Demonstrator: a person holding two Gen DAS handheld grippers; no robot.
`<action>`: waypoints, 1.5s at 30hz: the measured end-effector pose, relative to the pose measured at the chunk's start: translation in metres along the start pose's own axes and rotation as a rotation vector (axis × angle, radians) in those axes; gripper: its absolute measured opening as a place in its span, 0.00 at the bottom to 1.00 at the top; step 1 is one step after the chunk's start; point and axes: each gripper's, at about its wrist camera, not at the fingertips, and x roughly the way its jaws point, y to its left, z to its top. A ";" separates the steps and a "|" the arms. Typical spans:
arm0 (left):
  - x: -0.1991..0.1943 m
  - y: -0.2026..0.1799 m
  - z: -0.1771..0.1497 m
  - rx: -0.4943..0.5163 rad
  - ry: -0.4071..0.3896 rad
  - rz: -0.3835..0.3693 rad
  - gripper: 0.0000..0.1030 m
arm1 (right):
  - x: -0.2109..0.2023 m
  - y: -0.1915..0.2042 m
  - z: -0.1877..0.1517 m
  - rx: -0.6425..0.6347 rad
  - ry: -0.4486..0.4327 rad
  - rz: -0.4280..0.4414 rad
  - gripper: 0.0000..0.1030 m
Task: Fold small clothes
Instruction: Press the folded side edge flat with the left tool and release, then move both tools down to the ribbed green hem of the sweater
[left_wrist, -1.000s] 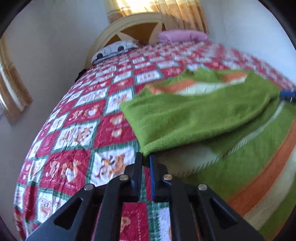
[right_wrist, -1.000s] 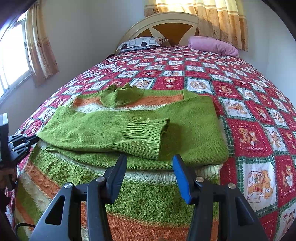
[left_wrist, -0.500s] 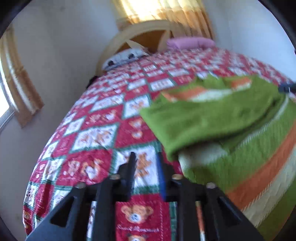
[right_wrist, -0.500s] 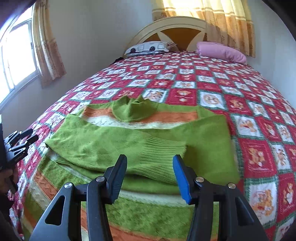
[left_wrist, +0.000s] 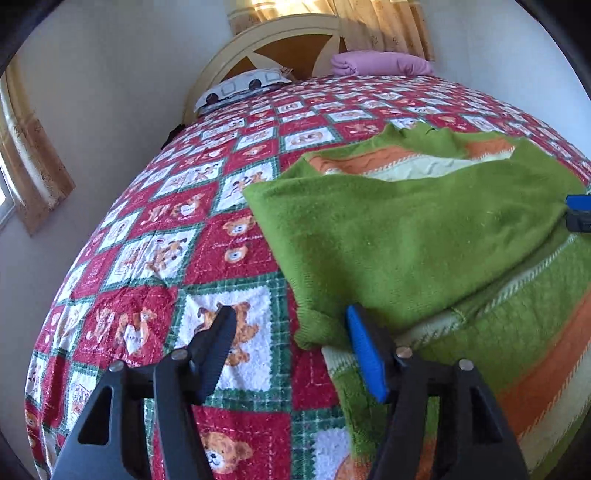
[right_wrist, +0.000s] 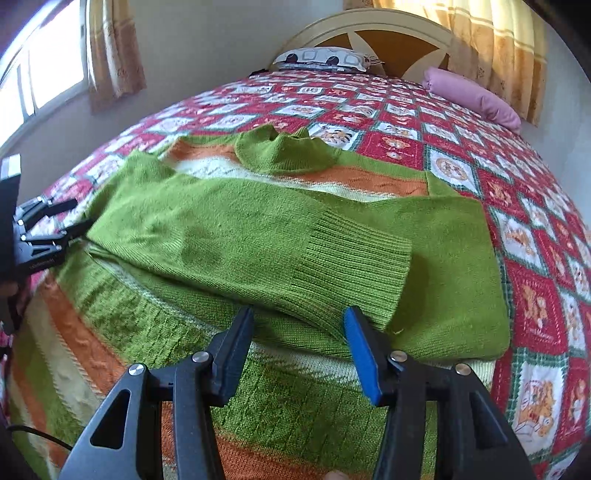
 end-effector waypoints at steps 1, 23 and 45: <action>0.001 -0.002 0.000 0.007 -0.001 0.014 0.67 | -0.002 0.000 0.002 0.001 0.000 -0.005 0.52; -0.095 -0.006 -0.059 -0.126 -0.016 -0.178 0.79 | -0.100 -0.028 -0.094 0.229 0.011 -0.017 0.61; -0.140 -0.019 -0.114 -0.192 0.049 -0.260 0.79 | -0.144 0.000 -0.166 0.218 0.053 -0.027 0.61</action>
